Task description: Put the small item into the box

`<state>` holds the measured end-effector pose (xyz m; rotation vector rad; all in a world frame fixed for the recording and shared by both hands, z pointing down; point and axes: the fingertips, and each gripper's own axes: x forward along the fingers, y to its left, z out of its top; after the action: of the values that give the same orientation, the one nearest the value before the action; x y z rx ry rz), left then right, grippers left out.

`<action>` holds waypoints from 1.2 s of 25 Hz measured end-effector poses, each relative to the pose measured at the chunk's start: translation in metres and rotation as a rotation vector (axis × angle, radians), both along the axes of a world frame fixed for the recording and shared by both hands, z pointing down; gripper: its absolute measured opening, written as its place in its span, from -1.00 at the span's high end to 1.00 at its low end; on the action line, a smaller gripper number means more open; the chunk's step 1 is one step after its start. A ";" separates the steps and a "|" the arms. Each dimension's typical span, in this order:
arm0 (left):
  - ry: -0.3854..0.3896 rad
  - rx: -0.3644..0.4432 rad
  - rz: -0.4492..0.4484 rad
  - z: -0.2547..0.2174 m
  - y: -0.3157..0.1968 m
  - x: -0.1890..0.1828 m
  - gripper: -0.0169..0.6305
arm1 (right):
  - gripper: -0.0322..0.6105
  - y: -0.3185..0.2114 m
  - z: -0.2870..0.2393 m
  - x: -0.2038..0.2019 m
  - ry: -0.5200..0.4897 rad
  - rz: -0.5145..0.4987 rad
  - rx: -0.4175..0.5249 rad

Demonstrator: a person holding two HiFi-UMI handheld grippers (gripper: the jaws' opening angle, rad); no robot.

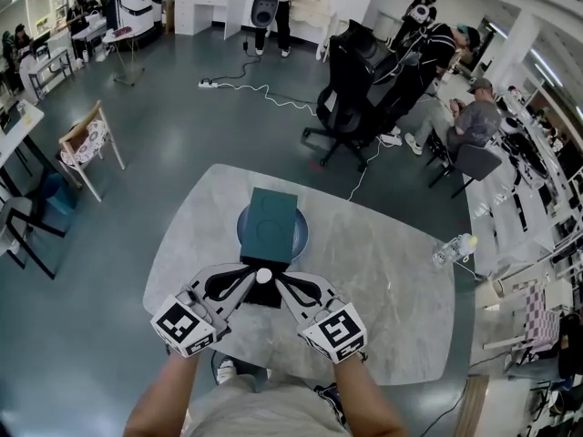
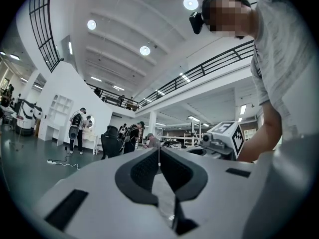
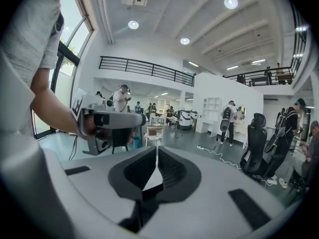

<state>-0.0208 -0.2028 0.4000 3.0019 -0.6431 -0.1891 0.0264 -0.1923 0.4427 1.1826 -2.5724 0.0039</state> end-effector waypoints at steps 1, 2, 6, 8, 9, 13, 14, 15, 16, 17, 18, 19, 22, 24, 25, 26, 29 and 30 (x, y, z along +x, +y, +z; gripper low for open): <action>0.000 0.002 0.003 -0.001 0.002 0.001 0.88 | 0.82 0.002 -0.004 0.000 -0.005 -0.003 0.007; 0.000 0.005 0.006 -0.002 0.003 0.001 0.88 | 0.82 0.004 -0.008 0.000 -0.013 -0.005 0.016; 0.000 0.012 0.012 -0.007 0.008 0.002 0.88 | 0.84 0.011 -0.027 0.001 -0.058 -0.009 0.044; 0.001 0.014 0.014 -0.010 0.009 0.002 0.88 | 0.84 0.014 -0.035 0.003 -0.072 -0.006 0.057; 0.001 0.014 0.015 -0.011 0.010 0.003 0.88 | 0.84 0.016 -0.038 0.004 -0.075 -0.004 0.063; 0.004 0.018 0.021 -0.012 0.013 0.004 0.88 | 0.84 0.020 -0.046 0.008 -0.081 0.003 0.083; 0.004 0.020 0.023 -0.012 0.014 0.005 0.88 | 0.84 0.020 -0.048 0.009 -0.088 0.005 0.087; 0.004 0.022 0.024 -0.013 0.015 0.005 0.88 | 0.84 0.021 -0.050 0.010 -0.100 0.006 0.089; 0.003 0.024 0.026 -0.014 0.015 0.006 0.88 | 0.84 0.021 -0.052 0.011 -0.112 0.008 0.089; 0.001 0.027 0.028 -0.015 0.015 0.006 0.88 | 0.84 0.021 -0.054 0.012 -0.119 0.009 0.091; -0.002 0.030 0.028 -0.016 0.015 0.007 0.88 | 0.84 0.021 -0.057 0.013 -0.122 0.010 0.094; -0.003 0.033 0.027 -0.017 0.015 0.007 0.88 | 0.84 0.021 -0.059 0.013 -0.120 0.009 0.101; -0.003 0.041 0.023 -0.020 0.012 0.007 0.88 | 0.84 0.021 -0.066 0.014 -0.116 0.009 0.120; -0.002 0.043 0.021 -0.021 0.012 0.007 0.88 | 0.84 0.021 -0.069 0.015 -0.117 0.010 0.128; -0.002 0.043 0.018 -0.021 0.012 0.006 0.88 | 0.84 0.022 -0.070 0.015 -0.117 0.011 0.132; -0.002 0.043 0.016 -0.021 0.012 0.006 0.88 | 0.84 0.022 -0.071 0.016 -0.117 0.012 0.135; 0.000 0.040 0.012 -0.022 0.011 0.005 0.88 | 0.84 0.022 -0.073 0.017 -0.116 0.023 0.136; 0.000 0.039 0.011 -0.022 0.011 0.004 0.88 | 0.84 0.022 -0.073 0.018 -0.114 0.027 0.136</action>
<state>-0.0163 -0.1915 0.3783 3.0420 -0.6301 -0.2037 0.0441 -0.1705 0.3700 1.3010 -2.6927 -0.1016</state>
